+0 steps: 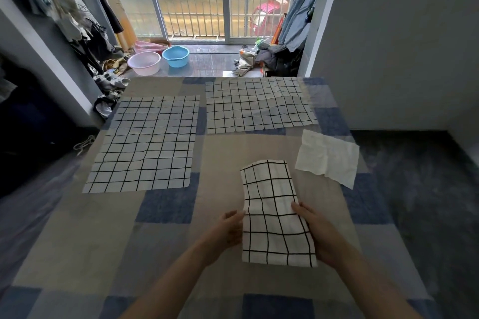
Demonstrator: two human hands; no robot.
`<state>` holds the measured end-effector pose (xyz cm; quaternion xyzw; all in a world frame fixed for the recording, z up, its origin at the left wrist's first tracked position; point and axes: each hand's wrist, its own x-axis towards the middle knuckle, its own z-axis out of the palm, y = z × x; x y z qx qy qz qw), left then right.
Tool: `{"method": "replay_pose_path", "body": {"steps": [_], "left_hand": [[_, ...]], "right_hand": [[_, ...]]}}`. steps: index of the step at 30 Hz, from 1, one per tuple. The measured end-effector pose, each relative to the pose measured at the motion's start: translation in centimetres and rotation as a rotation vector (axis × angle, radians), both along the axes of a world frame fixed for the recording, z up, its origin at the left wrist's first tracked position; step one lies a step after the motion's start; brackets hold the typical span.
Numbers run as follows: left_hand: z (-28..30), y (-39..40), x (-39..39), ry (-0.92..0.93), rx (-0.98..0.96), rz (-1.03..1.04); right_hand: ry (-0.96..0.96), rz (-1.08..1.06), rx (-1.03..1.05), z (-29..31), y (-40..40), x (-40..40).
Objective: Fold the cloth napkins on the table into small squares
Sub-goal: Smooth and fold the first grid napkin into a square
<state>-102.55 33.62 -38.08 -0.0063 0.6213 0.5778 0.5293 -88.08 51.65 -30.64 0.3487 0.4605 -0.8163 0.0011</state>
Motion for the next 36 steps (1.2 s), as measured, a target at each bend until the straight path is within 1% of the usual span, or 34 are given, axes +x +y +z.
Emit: {"method": "replay_pose_path", "body": {"steps": [3, 6, 9, 12, 14, 16, 18, 21, 22, 24, 26, 28, 30, 32, 34, 36], "left_hand": [[0.2, -0.4, -0.1, 0.178, 0.015, 0.092], [1.3, -0.7, -0.6, 0.368, 0.048, 0.161], [2.4, -0.6, -1.0, 0.462, 0.110, 0.116], [3.1, -0.5, -1.1, 0.451, 0.146, 0.056], [3.0, -0.5, -1.4, 0.493, 0.126, 0.002], [2.9, -0.5, -1.8, 0.579, 0.090, -0.055], [3.3, -0.1, -2.3, 0.646, 0.092, -0.101], [4.7, 1.0, -3.8, 0.744, 0.092, -0.139], [5.2, 1.4, -4.3, 0.802, 0.078, -0.135], [6.2, 1.9, -5.1, 0.970, 0.038, -0.106], [6.6, 2.0, -5.0, 1.144, -0.014, -0.067], [6.3, 1.2, -4.3, 1.240, -0.088, -0.080], [5.2, -0.1, -3.5, 1.351, -0.151, -0.196], [3.8, -1.6, -2.7, 1.441, -0.233, -0.451], [2.7, -3.1, -1.6, 1.419, -0.376, -0.714], [1.8, -4.4, -0.5, 1.400, -0.476, -0.882]], "right_hand": [[0.013, -0.048, -0.012, -0.6, 0.4, 0.6], [-0.062, -0.142, 0.034, -1.8, 0.8, 1.0], [-0.126, -0.155, 0.071, -2.7, 0.9, 1.3], [-0.127, -0.152, 0.096, -3.0, 1.0, 1.1], [-0.131, -0.153, 0.129, -2.7, 1.1, 0.8], [-0.138, -0.160, 0.192, -2.6, 1.3, 0.5], [-0.134, -0.114, 0.305, -2.5, 1.9, 0.3], [-0.095, 0.101, 0.614, -1.6, 3.1, -0.3], [-0.065, 0.134, 0.714, -1.1, 3.3, -0.5], [-0.034, 0.132, 0.957, -0.2, 3.5, -1.1], [-0.034, 0.087, 1.203, -0.5, 3.3, -1.2], [-0.006, 0.047, 1.303, -2.2, 2.4, -0.6], [-0.003, 0.081, 1.361, -4.7, 0.9, 0.8], [-0.067, 0.178, 1.431, -7.6, -0.4, 2.5], [-0.140, 0.262, 1.446, -9.9, -1.4, 4.1], [-0.182, 0.314, 1.459, -10.9, -2.1, 5.2]]}}
